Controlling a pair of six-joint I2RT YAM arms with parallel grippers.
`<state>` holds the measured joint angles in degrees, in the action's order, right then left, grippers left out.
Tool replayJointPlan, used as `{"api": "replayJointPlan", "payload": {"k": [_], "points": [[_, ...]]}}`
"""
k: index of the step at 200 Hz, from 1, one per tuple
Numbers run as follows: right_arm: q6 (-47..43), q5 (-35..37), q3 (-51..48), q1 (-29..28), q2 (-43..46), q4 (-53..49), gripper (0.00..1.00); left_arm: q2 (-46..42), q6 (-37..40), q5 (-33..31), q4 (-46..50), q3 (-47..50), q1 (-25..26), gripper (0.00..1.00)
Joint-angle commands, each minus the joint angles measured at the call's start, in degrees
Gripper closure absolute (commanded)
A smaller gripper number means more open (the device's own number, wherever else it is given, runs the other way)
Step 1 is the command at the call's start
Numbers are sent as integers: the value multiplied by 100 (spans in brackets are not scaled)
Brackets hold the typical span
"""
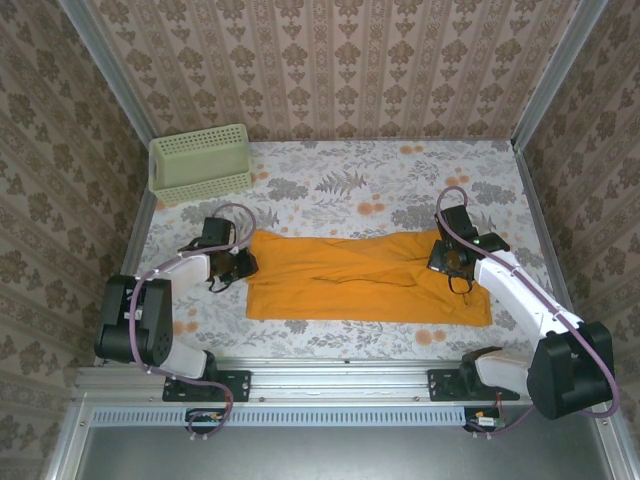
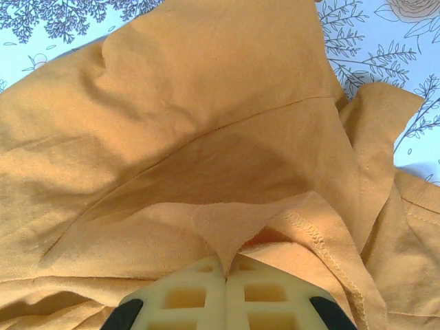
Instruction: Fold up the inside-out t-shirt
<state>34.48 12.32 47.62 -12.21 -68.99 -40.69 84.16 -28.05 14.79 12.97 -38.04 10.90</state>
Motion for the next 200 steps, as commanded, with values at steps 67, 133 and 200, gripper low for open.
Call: {"api": "replayJointPlan", "payload": {"k": [67, 133, 200], "points": [[-169, 600, 456, 14, 401, -826, 100, -1674, -98, -265, 842, -163, 39, 100], [825, 385, -249, -26, 873, -1654, 100, -3008, -976, -25, 1144, 1238, 51, 100], [1639, -630, -1321, -5, 923, -661, 66, -1752, -769, -427, 1233, 748, -10, 69]]}}
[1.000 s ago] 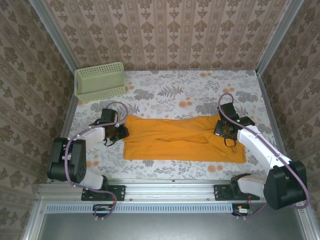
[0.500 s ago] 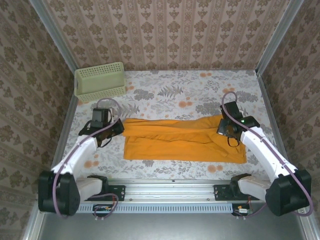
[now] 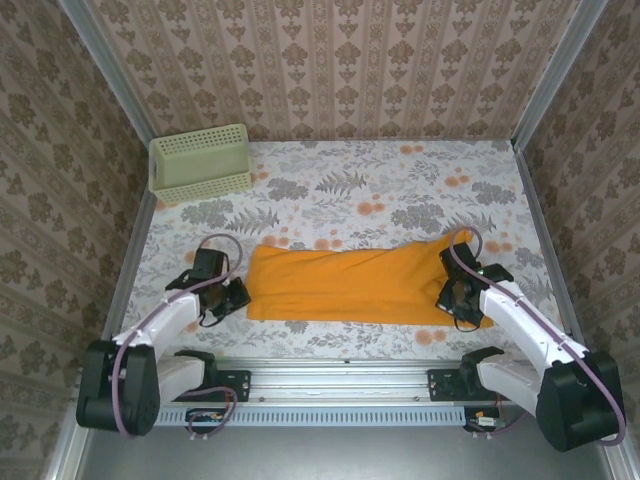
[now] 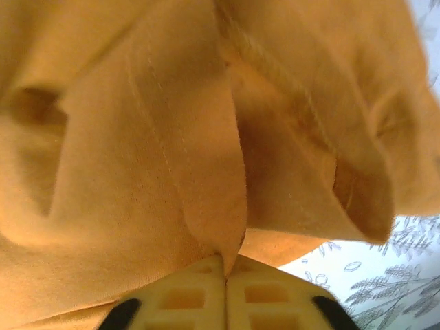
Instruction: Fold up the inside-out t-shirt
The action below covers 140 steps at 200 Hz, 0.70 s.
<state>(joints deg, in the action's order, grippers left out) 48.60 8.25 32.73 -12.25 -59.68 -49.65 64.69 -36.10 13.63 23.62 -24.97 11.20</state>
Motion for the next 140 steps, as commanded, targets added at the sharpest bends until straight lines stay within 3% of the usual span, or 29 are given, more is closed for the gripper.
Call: {"api": "replayJointPlan", "payload": {"k": [1, 12, 24, 37, 51, 83, 104, 117, 140], "points": [[219, -217, 187, -3, -9, 214, 64, 194, 47, -327, 187, -582, -35, 69], [86, 40, 490, -4, 40, -40, 50, 64, 89, -642, 455, -812, -38, 63], [-66, 392, 824, 2, 170, -312, 43, -214, 107, -1064, 734, -1030, -35, 56], [-267, 710, 1157, -4, 299, -459, 39, -463, 193, -1419, 921, -1282, 31, 48], [-510, 869, 1438, -4, 281, -353, 37, -506, 256, -1565, 901, -1574, 214, 48], [-960, 477, 1928, 24, -702, 433, 36, 300, 223, -771, -159, -1907, 787, 48], [-933, -216, 2058, 352, -1611, 964, 38, 1187, 212, -545, -631, -2189, 1141, 48], [-836, -684, 1931, 649, -2053, 1419, 40, 1689, 189, -402, -886, -2266, 1182, 48], [-784, -789, 1855, 1022, -2828, 1863, 40, 2450, 77, -255, -1328, -2214, 1030, 48]]}}
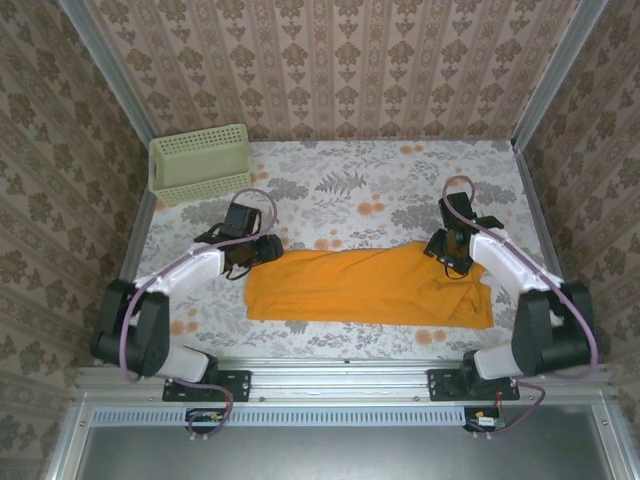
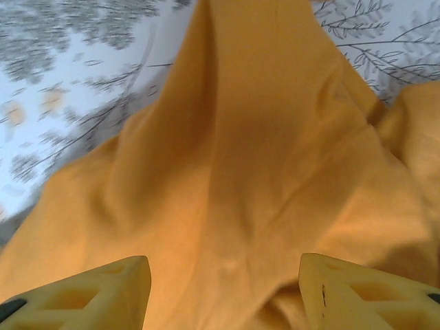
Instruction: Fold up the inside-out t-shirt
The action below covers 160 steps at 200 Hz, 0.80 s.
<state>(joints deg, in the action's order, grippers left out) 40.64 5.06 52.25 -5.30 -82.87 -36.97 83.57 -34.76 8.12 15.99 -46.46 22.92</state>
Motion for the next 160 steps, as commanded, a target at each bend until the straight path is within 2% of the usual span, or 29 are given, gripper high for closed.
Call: {"api": "replayJointPlan", "payload": {"k": [1, 30, 50, 57, 88, 110, 138, 160], "points": [[13, -475, -95, 341, -545, 599, 40, 589, -65, 300, -581, -61, -149, 49], [28, -473, 180, 732, -1452, 886, 45, 1089, -315, 384, -1105, 258, -637, 54], [41, -434, 436, 785, -1866, 1072, 46, 1200, -440, 339, -1280, 515, -1043, 60], [130, -298, 629, 745, -1979, 840, 44, 1182, -475, 355, -1359, 621, -1181, 61], [-188, -238, 1252, 548, -2081, 685, 44, 990, -465, 305, -1304, 770, -1527, 61], [-345, 133, 1566, 565, -2083, 274, 40, 762, -434, 231, -1099, 761, -1648, 58], [-794, 452, 1458, 558, -1474, 127, 29, 257, -344, 81, -717, 694, -1636, 45], [-1098, 522, 1148, 539, -895, 15, 11, -65, -178, 37, -372, 524, -1435, 37]]}}
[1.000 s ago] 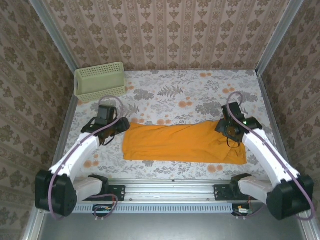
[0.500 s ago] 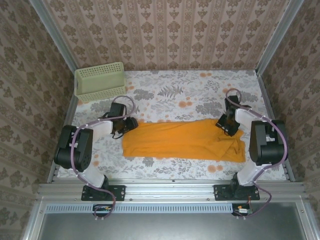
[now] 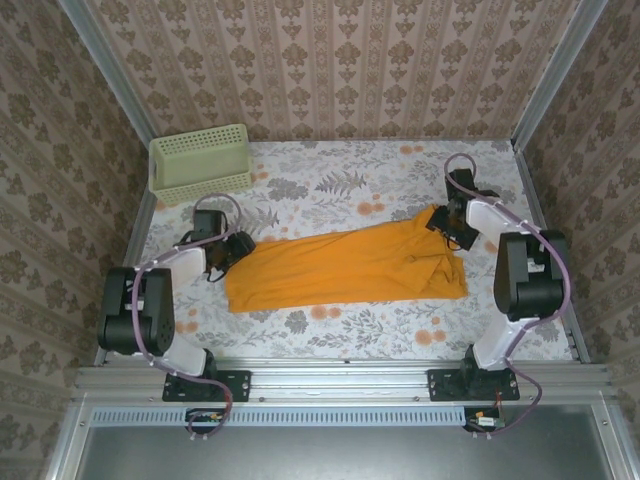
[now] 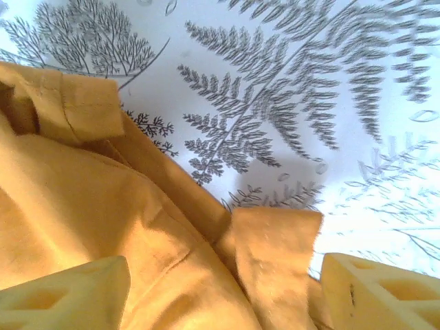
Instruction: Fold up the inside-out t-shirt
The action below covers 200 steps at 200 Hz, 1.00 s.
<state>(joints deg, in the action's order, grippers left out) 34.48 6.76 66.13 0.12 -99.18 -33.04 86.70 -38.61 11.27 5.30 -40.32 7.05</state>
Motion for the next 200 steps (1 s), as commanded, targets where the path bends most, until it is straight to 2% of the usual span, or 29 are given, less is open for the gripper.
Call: {"api": "replayJointPlan", "payload": {"k": [1, 21, 54, 112, 128, 141, 173, 200], "points": [[-484, 347, -258, -3, 756, -379, 10, -380, 215, -285, 712, -99, 167, 37], [-472, 40, -635, -12, 985, -357, 0, -510, 295, -353, 871, -190, 487, 33], [-330, -287, -903, -248, 693, -185, 0, -349, 319, -301, 679, -169, 915, 31], [-94, 3, -428, -689, -308, -365, 2, 148, 197, -89, 336, 177, 552, 29], [-25, -38, -331, -828, -502, -412, 8, 235, 172, -64, 282, 301, 409, 29], [12, -46, -257, -958, -634, -422, 17, 249, 178, -54, 243, 377, 376, 29], [129, 252, -163, -1225, -710, -453, 30, 113, 187, -126, 252, 522, 375, 27], [82, 236, -187, -1237, -683, -395, 59, -93, 205, -242, 331, 616, 337, 25]]}}
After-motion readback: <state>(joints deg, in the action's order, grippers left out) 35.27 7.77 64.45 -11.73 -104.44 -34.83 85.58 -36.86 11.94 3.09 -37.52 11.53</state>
